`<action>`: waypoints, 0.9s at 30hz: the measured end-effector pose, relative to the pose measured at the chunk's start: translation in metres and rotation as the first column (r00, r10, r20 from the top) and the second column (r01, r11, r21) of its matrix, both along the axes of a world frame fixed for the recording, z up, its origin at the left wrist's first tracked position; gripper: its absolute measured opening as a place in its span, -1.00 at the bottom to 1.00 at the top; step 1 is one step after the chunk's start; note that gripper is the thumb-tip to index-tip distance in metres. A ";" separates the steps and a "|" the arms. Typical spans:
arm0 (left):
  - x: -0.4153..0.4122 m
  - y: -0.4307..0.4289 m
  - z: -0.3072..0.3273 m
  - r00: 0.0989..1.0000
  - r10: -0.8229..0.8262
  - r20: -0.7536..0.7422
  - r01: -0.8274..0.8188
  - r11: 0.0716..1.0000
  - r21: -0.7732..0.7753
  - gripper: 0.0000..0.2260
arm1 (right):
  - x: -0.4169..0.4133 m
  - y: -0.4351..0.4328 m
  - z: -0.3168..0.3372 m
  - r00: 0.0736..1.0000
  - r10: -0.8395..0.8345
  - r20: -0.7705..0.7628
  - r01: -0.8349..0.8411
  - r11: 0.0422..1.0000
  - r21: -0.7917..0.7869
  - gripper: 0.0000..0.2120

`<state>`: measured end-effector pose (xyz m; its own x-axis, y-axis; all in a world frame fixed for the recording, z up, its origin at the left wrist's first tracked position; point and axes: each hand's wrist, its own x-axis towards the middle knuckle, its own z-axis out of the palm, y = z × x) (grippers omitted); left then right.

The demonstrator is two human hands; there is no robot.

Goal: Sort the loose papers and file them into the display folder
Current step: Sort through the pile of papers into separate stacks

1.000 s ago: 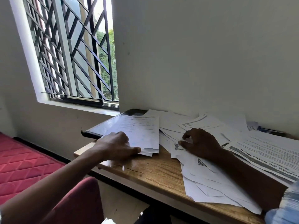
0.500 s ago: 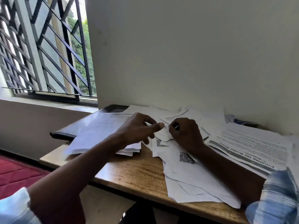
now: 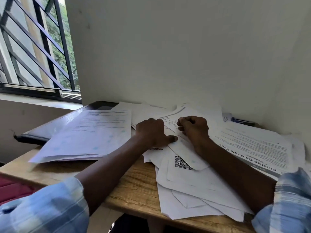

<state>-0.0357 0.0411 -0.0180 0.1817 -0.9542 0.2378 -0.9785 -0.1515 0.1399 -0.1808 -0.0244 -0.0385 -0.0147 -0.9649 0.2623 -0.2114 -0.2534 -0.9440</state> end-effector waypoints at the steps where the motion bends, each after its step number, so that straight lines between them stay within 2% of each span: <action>1: -0.001 -0.001 0.001 0.999 0.006 -0.049 -0.006 1.000 -0.006 -0.32 | -0.001 -0.001 0.001 0.997 0.011 -0.082 -0.014 1.000 -0.026 -0.83; 3: 0.004 -0.004 -0.002 0.979 0.012 -0.203 -0.014 1.000 -0.005 -0.41 | -0.004 0.000 0.002 0.934 0.035 -0.356 -0.083 0.989 -0.122 -0.82; 4: 0.007 -0.007 -0.004 0.957 0.001 -0.288 -0.002 1.000 -0.003 -0.48 | -0.007 0.001 0.002 0.865 0.035 -0.500 -0.132 0.978 -0.159 -0.78; 6: 0.018 -0.012 -0.007 0.905 -0.032 -0.424 0.029 1.000 -0.012 -0.73 | -0.013 0.002 0.003 0.714 0.052 -0.698 -0.191 0.974 -0.123 -0.67; 7: 0.024 -0.012 -0.006 0.876 -0.046 -0.480 0.034 0.999 -0.033 -0.80 | -0.016 0.001 0.004 0.658 0.070 -0.750 -0.191 0.979 -0.075 -0.60; 10: 0.048 -0.007 0.004 0.835 -0.091 -0.543 -0.046 0.971 -0.234 -0.78 | -0.025 -0.004 0.008 0.541 0.057 -0.839 -0.155 0.987 -0.033 -0.42; 13: 0.080 -0.002 0.013 0.867 -0.098 -0.488 -0.201 0.829 -0.523 -0.78 | -0.033 -0.012 0.006 0.519 -0.025 -0.854 -0.087 0.993 -0.082 -0.38; 16: 0.105 0.001 0.016 0.833 -0.211 -0.511 -0.260 0.667 -0.699 -0.80 | -0.037 -0.017 0.001 0.592 -0.093 -0.800 -0.046 0.988 -0.149 -0.54; 19: 0.121 0.001 0.017 0.816 -0.287 -0.501 -0.307 0.519 -0.798 -0.83 | -0.037 -0.019 0.001 0.748 -0.118 -0.653 -0.011 0.982 -0.191 -0.72; 21: 0.131 0.001 0.017 0.774 -0.319 -0.547 -0.397 0.429 -0.812 -0.81 | -0.037 -0.018 0.003 0.872 -0.079 -0.483 -0.002 0.986 -0.165 -0.75; 23: 0.139 0.001 0.017 0.720 -0.348 -0.600 -0.471 0.390 -0.791 -0.77 | -0.035 -0.017 0.005 0.948 -0.013 -0.318 -0.020 0.995 -0.102 -0.76; 27: 0.142 0.005 0.017 0.666 -0.400 -0.630 -0.496 0.393 -0.774 -0.75 | -0.033 -0.028 -0.001 0.986 0.081 -0.145 -0.086 0.996 -0.028 -0.77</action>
<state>0.1067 0.0457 -0.0009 0.7271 -0.2506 0.6392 -0.4985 0.4475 0.7425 -0.2137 -0.0528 -0.0392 0.1055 -0.9517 0.2884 -0.3212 -0.3071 -0.8958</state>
